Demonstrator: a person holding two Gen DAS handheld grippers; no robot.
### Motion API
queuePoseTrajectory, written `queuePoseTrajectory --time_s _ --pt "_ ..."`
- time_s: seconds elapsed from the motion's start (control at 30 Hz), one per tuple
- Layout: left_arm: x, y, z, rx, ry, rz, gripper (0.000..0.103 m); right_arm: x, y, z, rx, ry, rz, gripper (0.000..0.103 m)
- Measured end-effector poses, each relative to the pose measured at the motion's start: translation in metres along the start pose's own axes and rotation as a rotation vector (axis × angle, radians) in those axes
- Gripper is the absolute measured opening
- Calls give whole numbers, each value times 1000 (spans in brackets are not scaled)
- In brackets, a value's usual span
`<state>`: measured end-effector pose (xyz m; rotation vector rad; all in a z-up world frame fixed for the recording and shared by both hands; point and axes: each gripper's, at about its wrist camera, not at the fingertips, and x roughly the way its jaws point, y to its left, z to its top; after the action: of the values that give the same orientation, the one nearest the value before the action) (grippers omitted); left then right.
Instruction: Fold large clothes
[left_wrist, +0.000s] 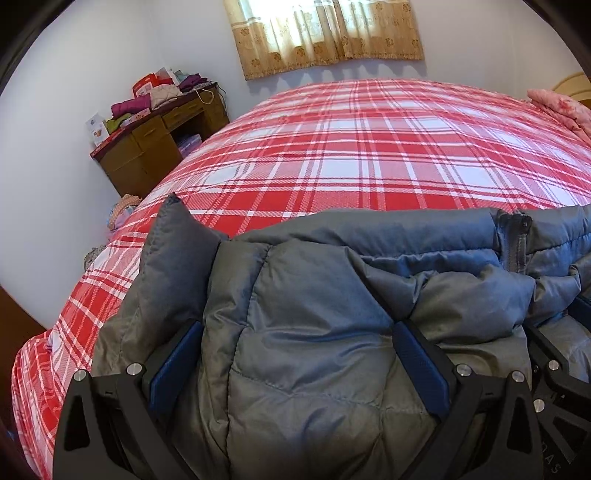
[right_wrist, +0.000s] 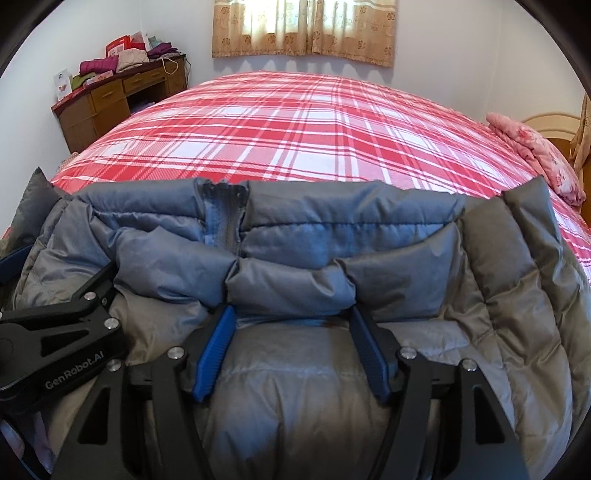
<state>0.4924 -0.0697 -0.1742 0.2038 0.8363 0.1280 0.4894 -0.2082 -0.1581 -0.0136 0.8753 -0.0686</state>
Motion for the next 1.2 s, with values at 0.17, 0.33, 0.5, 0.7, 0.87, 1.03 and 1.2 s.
queuePoseTrajectory --time_s 0.17,0.33,0.5,0.7,0.87,1.03,1.2 --pt "-61 30 -12 -32 -16 -83 102 -33 2 -5 -37 23 2 69" --pt "-69 31 -49 -17 -54 -52 102 -48 8 -40 -65 -6 -33 83" --pt "-58 27 -66 -34 -67 -22 102 -39 8 -47 -57 -39 -47 85" --pt "-80 52 -73 -97 -52 -20 102 -65 6 -54 -62 -41 -37 85" --pt "-125 110 -118 -185 -118 49 102 -117 7 -104 -115 -115 -28 90" --pt "-88 132 -151 -342 34 -87 102 -104 9 -126 -104 -130 -54 94" --pt "-92 127 -153 -342 -11 -160 101 -103 14 -126 -121 -131 -75 95"
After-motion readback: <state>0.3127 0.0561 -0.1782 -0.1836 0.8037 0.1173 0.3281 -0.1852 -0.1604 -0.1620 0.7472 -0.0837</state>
